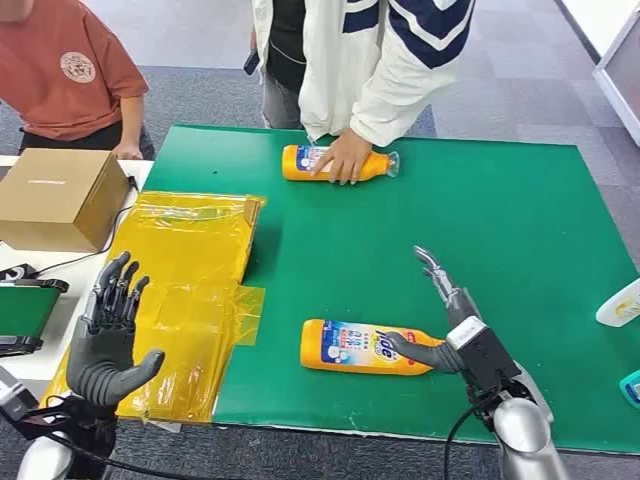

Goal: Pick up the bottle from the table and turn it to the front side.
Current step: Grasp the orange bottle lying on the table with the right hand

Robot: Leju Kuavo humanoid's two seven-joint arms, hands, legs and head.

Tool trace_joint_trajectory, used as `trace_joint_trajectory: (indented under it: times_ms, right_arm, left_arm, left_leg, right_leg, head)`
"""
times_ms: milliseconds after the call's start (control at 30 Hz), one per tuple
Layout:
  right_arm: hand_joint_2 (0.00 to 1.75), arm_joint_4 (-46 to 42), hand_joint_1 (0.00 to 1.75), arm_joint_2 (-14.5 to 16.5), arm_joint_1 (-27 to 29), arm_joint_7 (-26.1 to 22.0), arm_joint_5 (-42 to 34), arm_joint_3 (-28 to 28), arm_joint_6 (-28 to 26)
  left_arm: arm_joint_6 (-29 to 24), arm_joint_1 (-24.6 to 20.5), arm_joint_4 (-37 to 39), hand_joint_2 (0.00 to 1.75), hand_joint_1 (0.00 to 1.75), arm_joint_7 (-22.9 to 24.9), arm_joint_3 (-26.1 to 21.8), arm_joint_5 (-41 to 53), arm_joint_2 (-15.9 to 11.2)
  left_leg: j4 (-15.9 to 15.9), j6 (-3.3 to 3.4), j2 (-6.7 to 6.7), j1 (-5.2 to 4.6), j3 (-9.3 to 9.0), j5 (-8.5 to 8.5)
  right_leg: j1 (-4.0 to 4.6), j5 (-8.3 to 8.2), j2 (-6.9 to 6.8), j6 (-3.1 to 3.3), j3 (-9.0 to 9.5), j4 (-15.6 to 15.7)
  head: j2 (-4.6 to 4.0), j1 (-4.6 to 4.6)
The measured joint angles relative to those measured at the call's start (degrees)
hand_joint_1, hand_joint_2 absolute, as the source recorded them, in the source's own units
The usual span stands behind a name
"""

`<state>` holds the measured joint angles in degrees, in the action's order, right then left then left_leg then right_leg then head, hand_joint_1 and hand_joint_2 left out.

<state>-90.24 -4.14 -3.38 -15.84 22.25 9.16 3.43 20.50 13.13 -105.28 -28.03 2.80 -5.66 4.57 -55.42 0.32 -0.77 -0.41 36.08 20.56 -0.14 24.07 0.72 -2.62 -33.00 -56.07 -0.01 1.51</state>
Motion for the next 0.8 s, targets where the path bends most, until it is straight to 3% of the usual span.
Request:
trace_joint_trajectory:
  times_ms: [200,400,633,800]
  right_arm:
    - [1.75,-0.86,0.0,-0.05,3.57,0.27,3.22,-1.52,-1.46]
    - [1.75,-3.24,0.0,-0.05,8.31,1.26,7.83,-2.73,-2.59]
    - [1.75,-2.19,0.0,-0.05,9.49,8.74,30.54,-1.0,-8.93]
    - [1.75,3.57,0.0,0.13,7.79,10.73,42.59,3.62,-12.55]
  left_arm:
    - [-2.41,2.29,0.31,1.75,0.0,-1.61,-2.87,7.62,0.09]
    - [-1.59,5.89,0.31,1.75,0.0,-2.75,-5.58,13.3,1.08]
    - [-1.08,6.66,0.44,1.75,0.0,-2.23,-5.61,15.52,2.83]
    - [-1.51,5.05,0.41,1.75,0.0,-1.38,-3.69,14.02,2.88]
  left_leg:
    - [0.0,0.0,0.0,0.0,0.0,0.07]
    - [0.0,-0.03,0.0,0.0,0.0,0.18]
    - [0.0,-0.05,0.0,0.0,-0.03,0.18]
    - [0.0,-0.07,0.0,0.01,-0.05,0.14]
  right_leg:
    - [0.0,0.07,0.0,0.0,0.01,0.0]
    - [0.0,0.17,0.0,0.01,0.01,0.01]
    - [0.0,0.17,0.0,0.02,0.02,0.01]
    - [0.02,0.15,0.0,0.03,0.06,0.0]
  head:
    - [0.0,-0.01]
    - [-0.01,-0.01]
    - [-0.01,-0.01]
    - [0.0,0.0]
